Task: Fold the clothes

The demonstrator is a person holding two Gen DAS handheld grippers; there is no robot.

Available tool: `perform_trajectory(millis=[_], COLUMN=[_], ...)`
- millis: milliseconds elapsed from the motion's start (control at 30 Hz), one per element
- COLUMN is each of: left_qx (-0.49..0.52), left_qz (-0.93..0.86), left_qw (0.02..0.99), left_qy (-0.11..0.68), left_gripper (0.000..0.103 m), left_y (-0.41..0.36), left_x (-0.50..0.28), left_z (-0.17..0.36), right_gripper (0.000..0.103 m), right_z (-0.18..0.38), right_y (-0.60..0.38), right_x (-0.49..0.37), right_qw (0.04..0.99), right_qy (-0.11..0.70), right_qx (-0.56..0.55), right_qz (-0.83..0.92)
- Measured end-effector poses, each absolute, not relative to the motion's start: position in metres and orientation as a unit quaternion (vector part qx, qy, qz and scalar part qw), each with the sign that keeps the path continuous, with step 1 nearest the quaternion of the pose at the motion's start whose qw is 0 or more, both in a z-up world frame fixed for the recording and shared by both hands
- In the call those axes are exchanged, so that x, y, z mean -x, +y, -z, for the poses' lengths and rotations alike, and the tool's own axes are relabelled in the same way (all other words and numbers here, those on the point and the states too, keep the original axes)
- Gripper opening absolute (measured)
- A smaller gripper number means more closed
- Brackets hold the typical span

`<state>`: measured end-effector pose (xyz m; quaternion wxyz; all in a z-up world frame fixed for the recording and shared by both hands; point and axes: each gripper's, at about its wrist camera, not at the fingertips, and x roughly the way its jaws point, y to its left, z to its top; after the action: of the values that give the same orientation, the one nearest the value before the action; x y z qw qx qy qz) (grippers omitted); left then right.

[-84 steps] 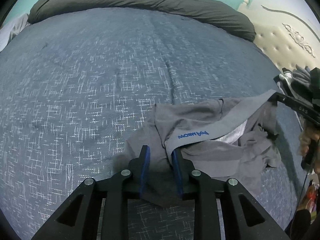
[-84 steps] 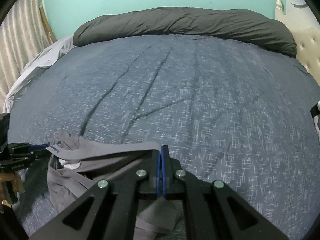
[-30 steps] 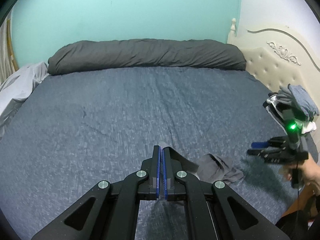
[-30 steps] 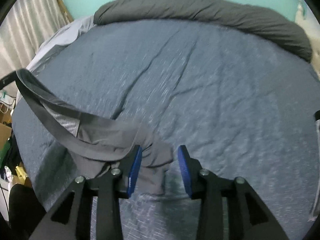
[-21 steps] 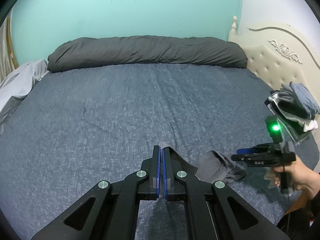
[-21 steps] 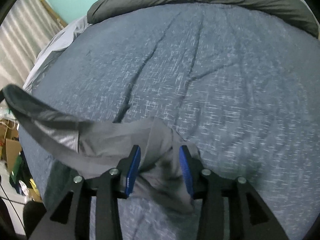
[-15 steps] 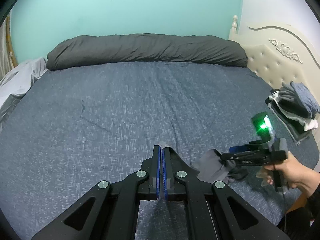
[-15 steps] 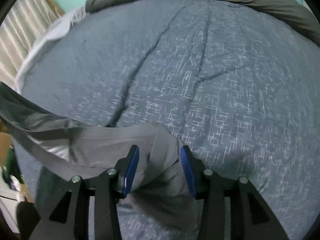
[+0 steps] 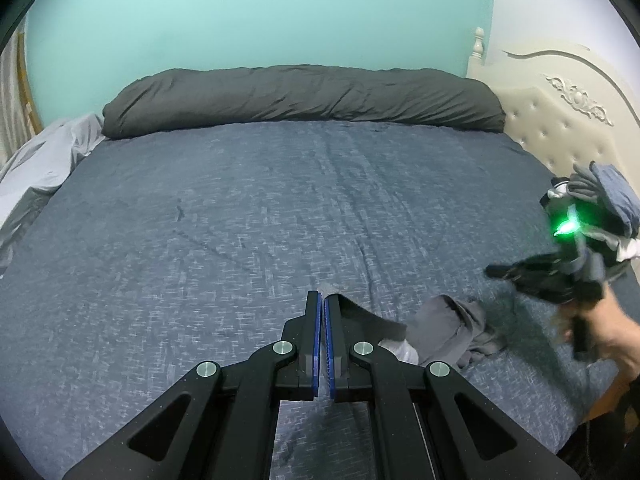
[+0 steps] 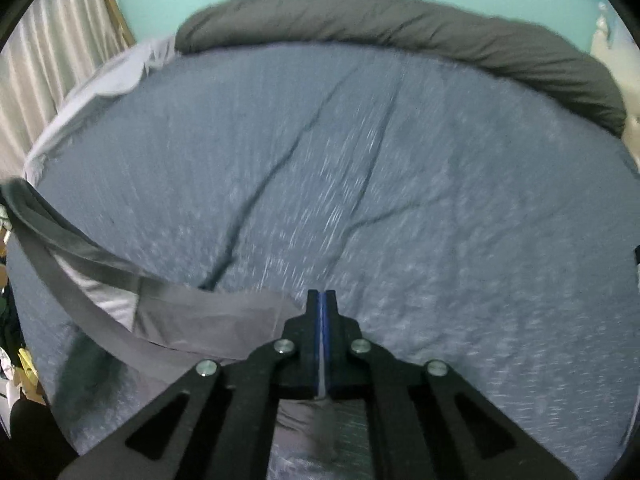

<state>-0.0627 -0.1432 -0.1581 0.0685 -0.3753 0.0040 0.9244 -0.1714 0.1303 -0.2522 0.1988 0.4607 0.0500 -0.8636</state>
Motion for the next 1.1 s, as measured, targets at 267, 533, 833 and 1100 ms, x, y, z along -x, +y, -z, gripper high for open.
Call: perform_trajectory(millis=[267, 533, 833, 1100], left_qx=[0.380, 0.376, 0.375, 0.378], left_qz=[-0.923, -0.923, -0.923, -0.923], left_qw=[0.067, 0.077, 0.081, 0.072], left_qy=[0.003, 0.002, -0.002, -0.004], left_gripper=[0.002, 0.002, 0.002, 0.002], left_y=[-0.137, -0.132, -0.136, -0.143], left_x=[0.058, 0.059, 0.062, 0.060], left_z=[0.156, 0.157, 0.162, 0.164], right_gripper=[0.022, 0.039, 0.030, 0.002], right_z=[0.249, 0.300, 0.328, 0.305], right_y=[0.126, 0.100, 0.088, 0.112], right_x=[0.176, 0.188, 0.201, 0.195], right_qw=[0.217, 0.213, 0.201, 0.195], right_qy=[0.021, 0.039, 0.084, 0.081], right_qx=[-0.493, -0.534, -0.546, -0.519], right_qz=[0.842, 0.817, 0.809, 0.828])
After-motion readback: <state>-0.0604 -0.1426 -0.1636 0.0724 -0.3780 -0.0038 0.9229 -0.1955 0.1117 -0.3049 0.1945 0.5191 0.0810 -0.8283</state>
